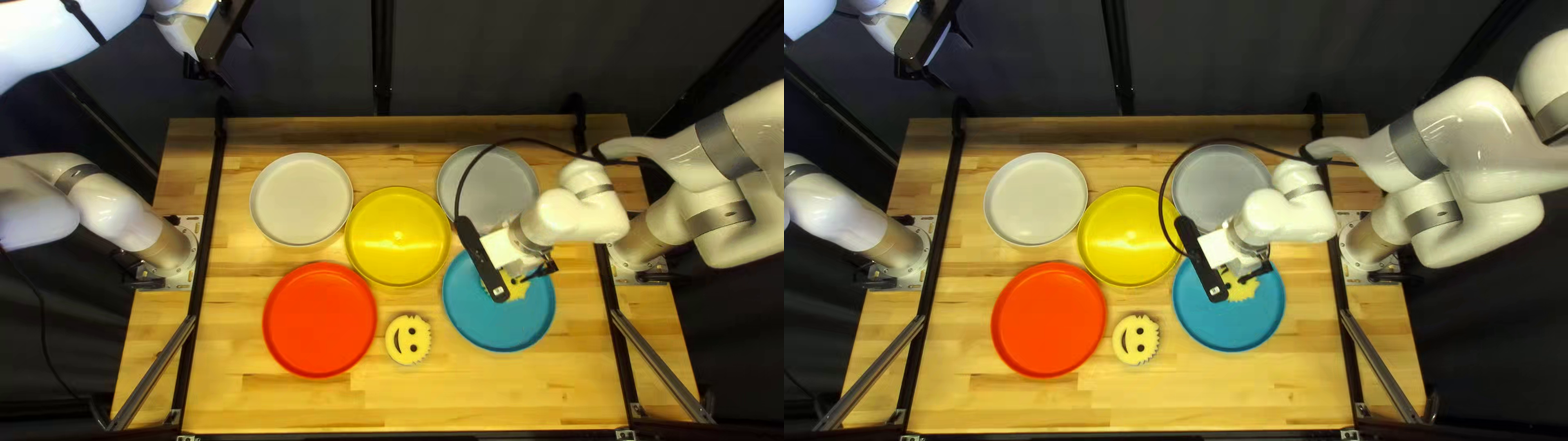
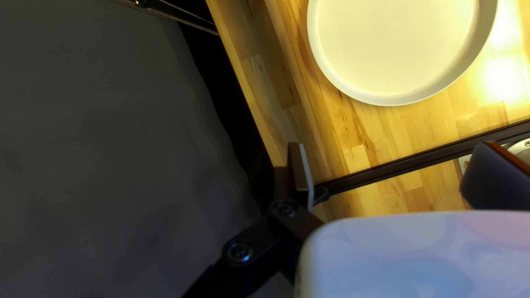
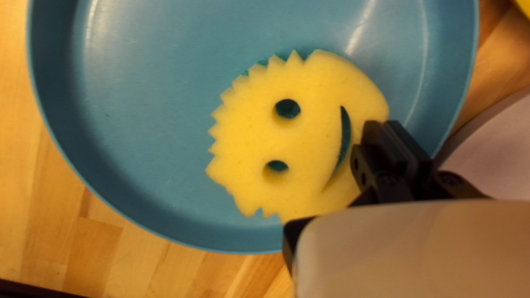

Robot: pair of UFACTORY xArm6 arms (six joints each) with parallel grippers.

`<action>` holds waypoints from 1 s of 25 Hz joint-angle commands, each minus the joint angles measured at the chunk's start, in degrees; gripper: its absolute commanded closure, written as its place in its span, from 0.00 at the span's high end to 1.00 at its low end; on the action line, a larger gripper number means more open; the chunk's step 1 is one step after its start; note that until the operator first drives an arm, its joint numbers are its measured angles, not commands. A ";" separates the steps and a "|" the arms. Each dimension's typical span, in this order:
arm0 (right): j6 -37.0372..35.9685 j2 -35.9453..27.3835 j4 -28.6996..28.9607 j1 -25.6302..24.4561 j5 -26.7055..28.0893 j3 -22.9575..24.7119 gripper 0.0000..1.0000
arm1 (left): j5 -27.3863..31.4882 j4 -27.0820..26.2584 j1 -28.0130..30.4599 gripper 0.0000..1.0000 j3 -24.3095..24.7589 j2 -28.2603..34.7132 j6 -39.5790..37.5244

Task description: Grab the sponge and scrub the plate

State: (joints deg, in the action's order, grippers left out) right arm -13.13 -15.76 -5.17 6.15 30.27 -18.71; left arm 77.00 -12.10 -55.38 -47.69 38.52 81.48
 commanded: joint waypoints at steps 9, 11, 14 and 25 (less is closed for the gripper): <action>12.01 2.52 -0.46 10.85 2.54 -4.08 0.00 | 0.00 0.00 0.00 1.00 0.00 0.00 0.00; 12.04 4.64 1.01 11.96 2.08 -5.66 0.00 | 0.00 0.00 0.00 1.00 0.00 0.00 0.00; 11.68 5.44 2.52 12.70 2.32 -6.75 0.00 | 0.00 0.00 0.00 1.00 0.00 0.00 0.00; 6.17 7.25 4.06 6.52 0.71 -6.64 0.00 | 0.00 0.00 0.00 1.00 0.00 0.00 0.00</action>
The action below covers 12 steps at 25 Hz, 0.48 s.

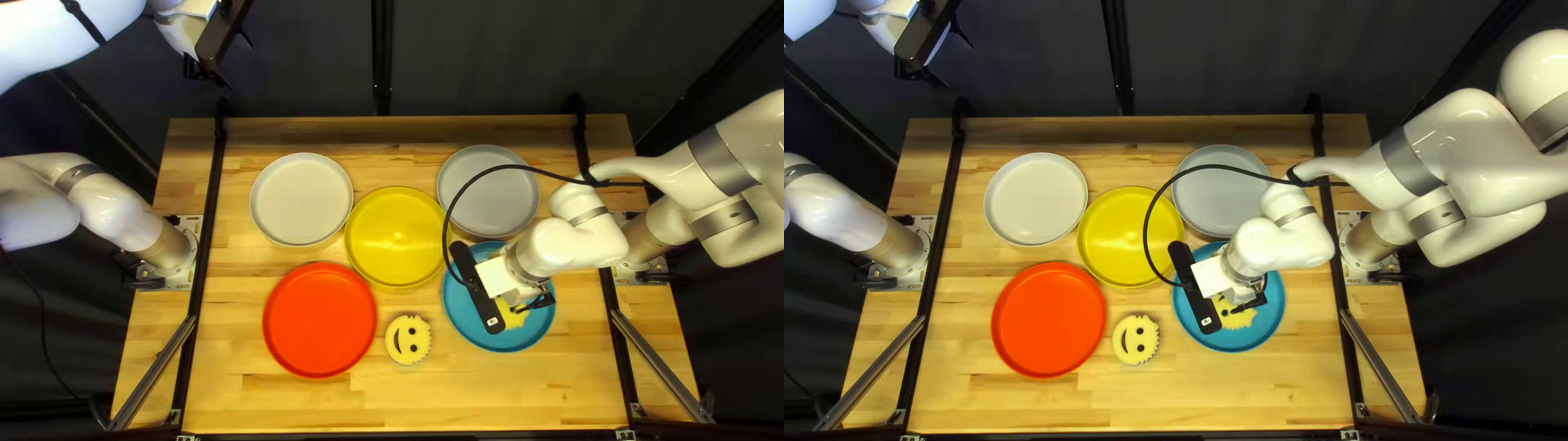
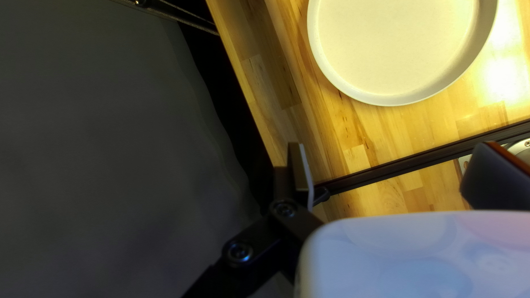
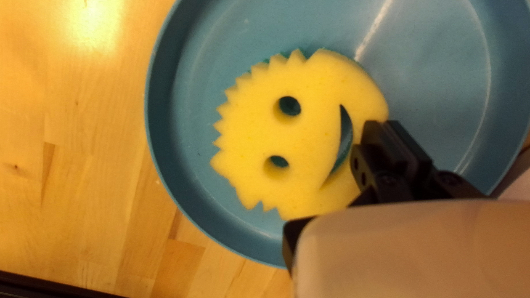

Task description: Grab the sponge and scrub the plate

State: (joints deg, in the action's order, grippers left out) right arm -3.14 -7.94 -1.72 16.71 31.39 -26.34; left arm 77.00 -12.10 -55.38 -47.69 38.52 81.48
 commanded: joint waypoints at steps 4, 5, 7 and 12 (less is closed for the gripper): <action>-7.48 -1.33 1.17 -8.38 0.15 1.76 0.00 | 0.00 0.00 0.00 1.00 0.00 0.00 0.00; -8.73 -1.75 1.44 -9.89 0.35 2.21 0.00 | 0.00 0.00 0.00 1.00 0.00 0.00 0.00; -10.18 -2.57 1.91 -11.65 0.79 2.91 0.00 | 0.00 0.00 0.00 1.00 0.00 0.00 0.00; -7.98 -3.49 1.94 -10.25 1.55 3.38 0.00 | 0.00 0.00 0.00 1.00 0.00 0.00 0.00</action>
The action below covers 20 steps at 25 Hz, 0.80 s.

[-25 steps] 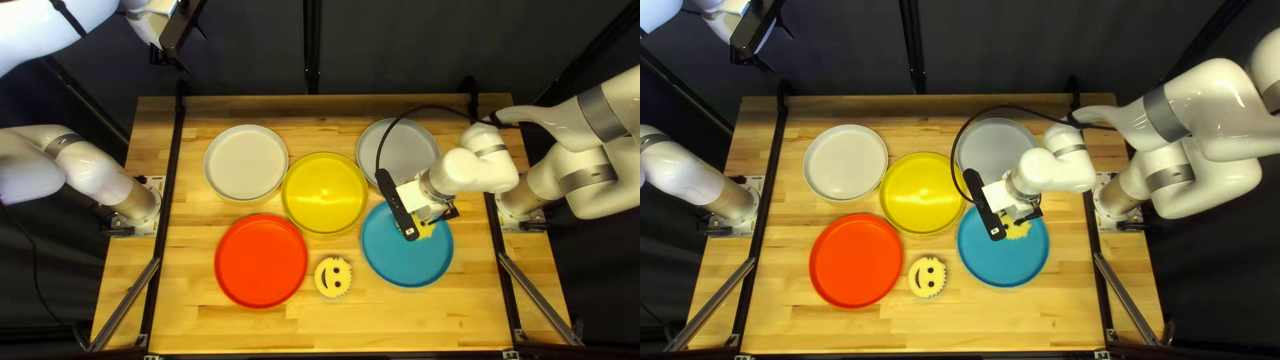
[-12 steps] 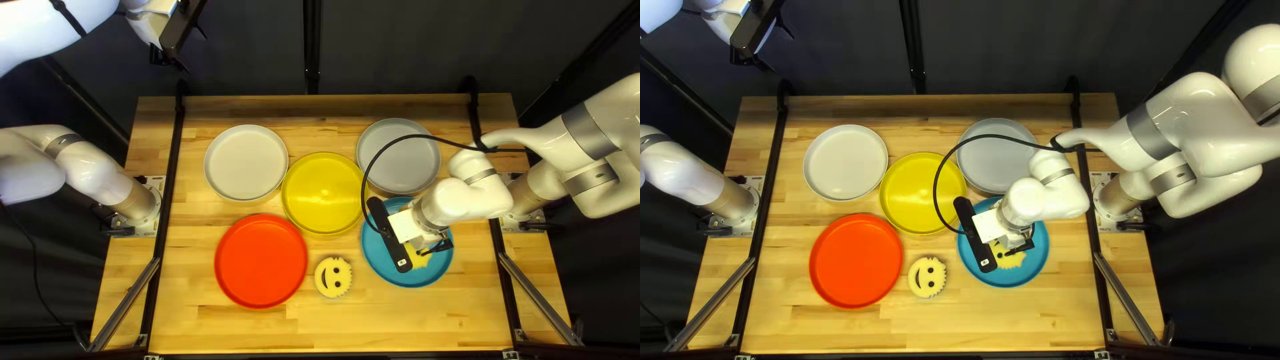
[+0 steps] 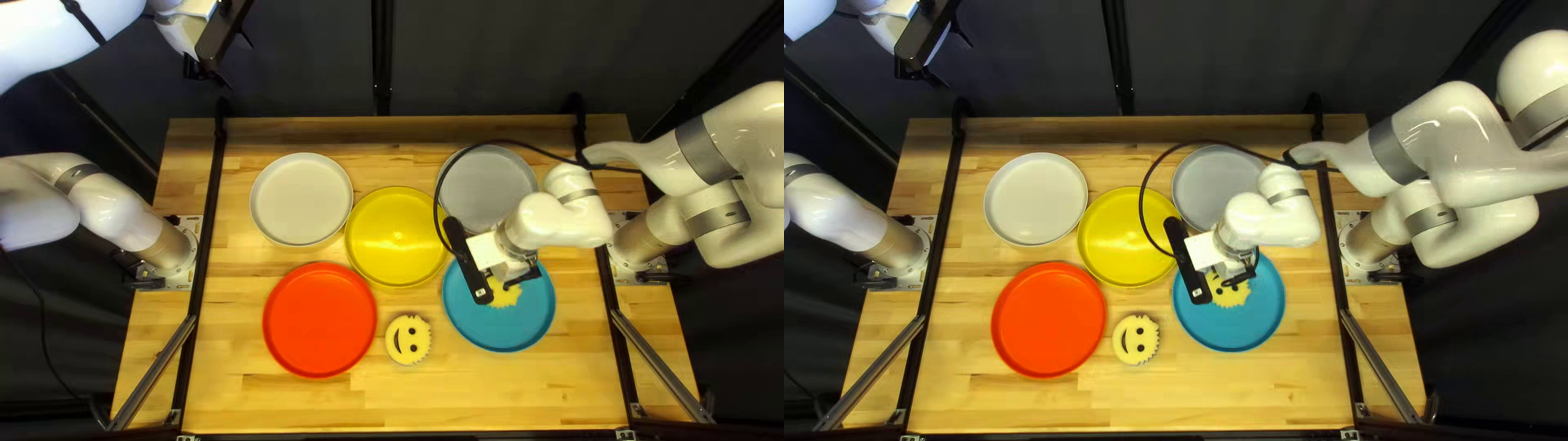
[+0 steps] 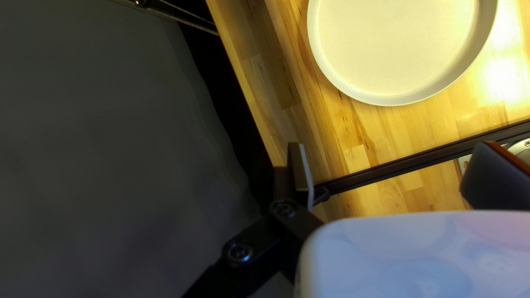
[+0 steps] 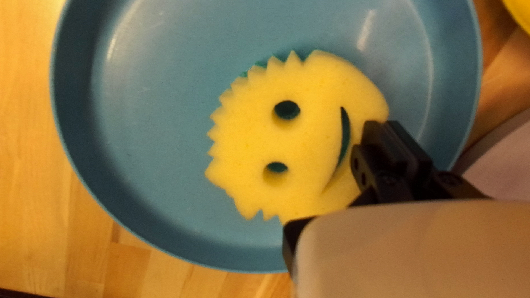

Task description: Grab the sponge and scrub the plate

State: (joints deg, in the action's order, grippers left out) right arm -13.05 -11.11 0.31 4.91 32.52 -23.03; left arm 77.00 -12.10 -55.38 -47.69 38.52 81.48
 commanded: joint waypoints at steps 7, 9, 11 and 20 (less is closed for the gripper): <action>10.82 3.47 -3.35 10.38 0.85 -4.68 0.00 | 0.00 0.00 0.00 1.00 0.00 0.00 0.00; 12.24 3.94 -4.39 11.98 1.55 -5.95 0.00 | 0.00 0.00 0.00 1.00 0.00 0.00 0.00; 12.78 4.84 -5.19 12.77 1.62 -6.92 0.00 | 0.00 0.00 0.00 1.00 0.00 0.00 0.00; 5.84 5.66 -3.73 7.05 -0.73 -5.61 0.00 | 0.00 0.00 0.00 1.00 0.00 0.00 0.00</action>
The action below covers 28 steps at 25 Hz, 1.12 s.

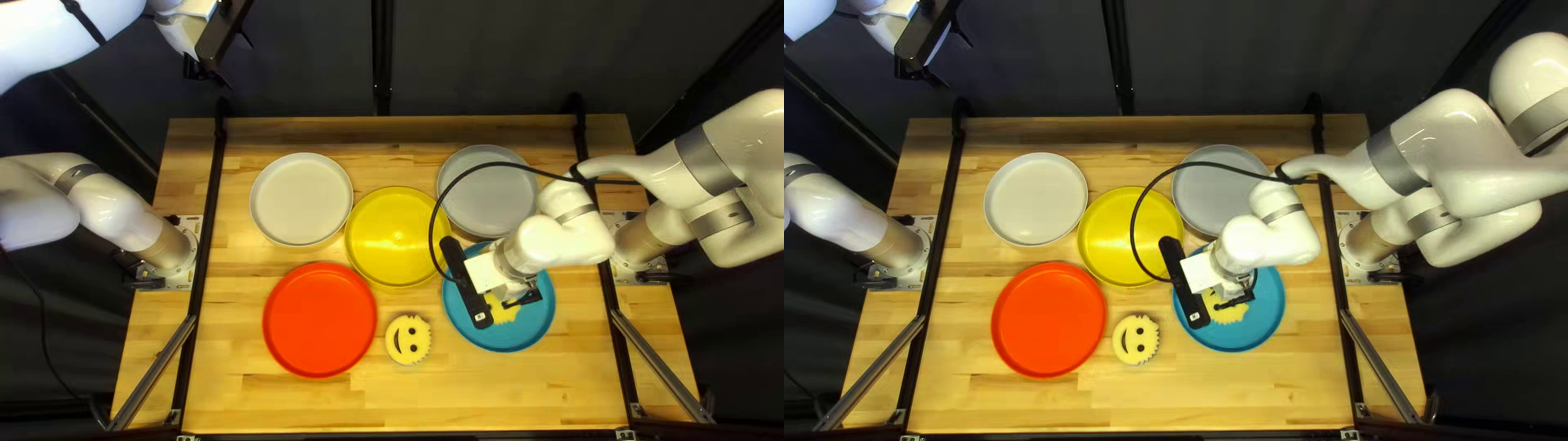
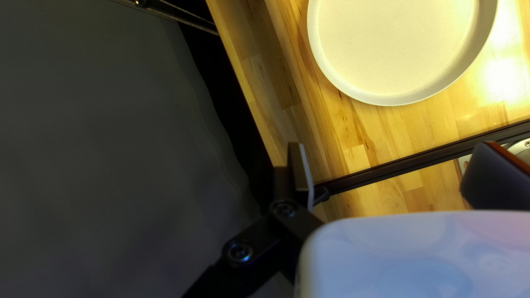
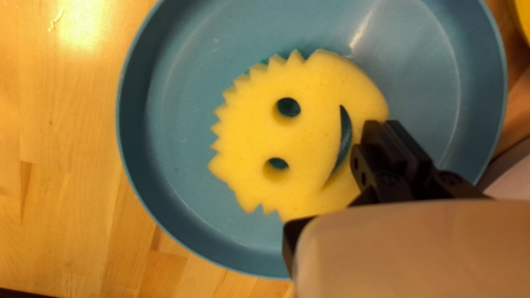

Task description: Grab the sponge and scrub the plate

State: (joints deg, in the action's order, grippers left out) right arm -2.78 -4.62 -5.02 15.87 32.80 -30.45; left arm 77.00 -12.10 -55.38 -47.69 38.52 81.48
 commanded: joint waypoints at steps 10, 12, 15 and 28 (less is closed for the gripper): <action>-7.76 -8.87 6.91 -8.30 4.33 4.89 0.00 | 0.00 0.00 0.00 1.00 0.00 0.00 0.00; -9.32 -10.04 8.95 -9.53 6.09 4.09 0.00 | 0.00 0.00 0.00 1.00 0.00 0.00 0.00; -15.08 -10.25 14.72 -14.32 8.76 2.04 0.00 | 0.00 0.00 0.00 1.00 0.00 0.00 0.00; -26.25 -7.30 22.78 -22.27 13.70 -3.30 0.00 | 0.00 0.00 0.00 1.00 0.00 0.00 0.00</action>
State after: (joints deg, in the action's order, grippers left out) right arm -29.01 -11.91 17.75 -6.40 46.49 -33.75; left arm 77.00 -12.10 -55.38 -47.69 38.52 81.48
